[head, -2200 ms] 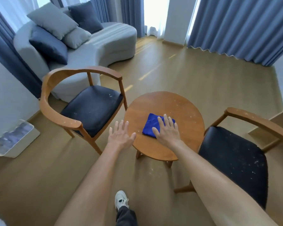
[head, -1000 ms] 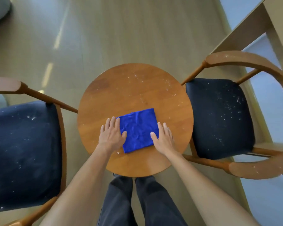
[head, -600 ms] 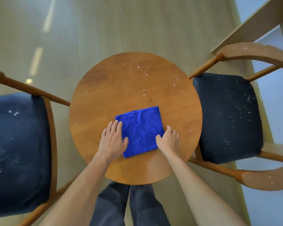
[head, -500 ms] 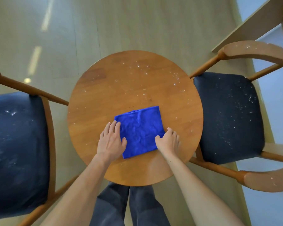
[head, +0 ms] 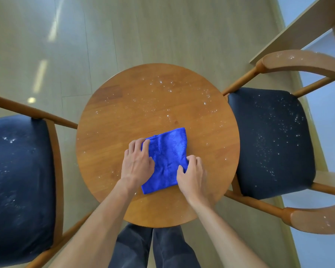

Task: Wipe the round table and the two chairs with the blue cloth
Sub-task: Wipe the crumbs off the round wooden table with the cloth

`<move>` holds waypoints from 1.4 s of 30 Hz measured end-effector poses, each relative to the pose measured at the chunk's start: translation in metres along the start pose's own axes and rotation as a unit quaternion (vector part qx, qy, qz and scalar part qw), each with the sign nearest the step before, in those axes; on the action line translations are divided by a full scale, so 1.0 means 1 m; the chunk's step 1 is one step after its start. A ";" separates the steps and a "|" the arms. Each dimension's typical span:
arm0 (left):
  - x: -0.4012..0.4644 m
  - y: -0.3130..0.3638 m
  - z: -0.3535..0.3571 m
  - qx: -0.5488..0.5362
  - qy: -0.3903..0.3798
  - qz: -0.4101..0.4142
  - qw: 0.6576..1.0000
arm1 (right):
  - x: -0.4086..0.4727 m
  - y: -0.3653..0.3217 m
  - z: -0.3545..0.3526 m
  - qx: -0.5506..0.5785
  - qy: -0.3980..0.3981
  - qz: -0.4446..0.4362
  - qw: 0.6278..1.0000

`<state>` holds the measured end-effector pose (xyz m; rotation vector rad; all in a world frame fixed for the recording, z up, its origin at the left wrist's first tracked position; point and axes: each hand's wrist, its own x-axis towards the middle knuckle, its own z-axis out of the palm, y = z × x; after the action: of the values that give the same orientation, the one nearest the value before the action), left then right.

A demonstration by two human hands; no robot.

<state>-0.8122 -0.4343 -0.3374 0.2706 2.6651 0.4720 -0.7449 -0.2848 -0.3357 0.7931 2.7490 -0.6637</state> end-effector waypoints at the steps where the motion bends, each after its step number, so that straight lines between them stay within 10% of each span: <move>1: 0.006 0.005 -0.006 -0.007 0.010 0.011 1.000 | -0.002 -0.005 -0.006 0.003 0.008 -0.025 1.000; 10: 0.032 0.020 -0.062 0.034 0.078 0.221 0.972 | -0.002 -0.048 -0.075 0.004 0.081 -0.255 0.964; 21: 0.023 0.007 -0.085 0.119 0.283 0.237 0.922 | 0.023 -0.043 -0.088 0.002 0.183 -0.282 0.942; 31: -0.024 -0.021 -0.028 0.129 -0.064 0.176 0.974 | 0.000 0.001 -0.040 -0.060 -0.100 -0.238 0.964; 42: 0.021 -0.016 -0.016 0.100 0.018 -0.005 0.995 | 0.061 -0.016 -0.009 -0.180 -0.125 -0.311 0.925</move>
<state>-0.8403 -0.4480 -0.3369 0.3094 2.7500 0.2064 -0.8048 -0.2646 -0.3409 -0.2461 2.7332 -0.2984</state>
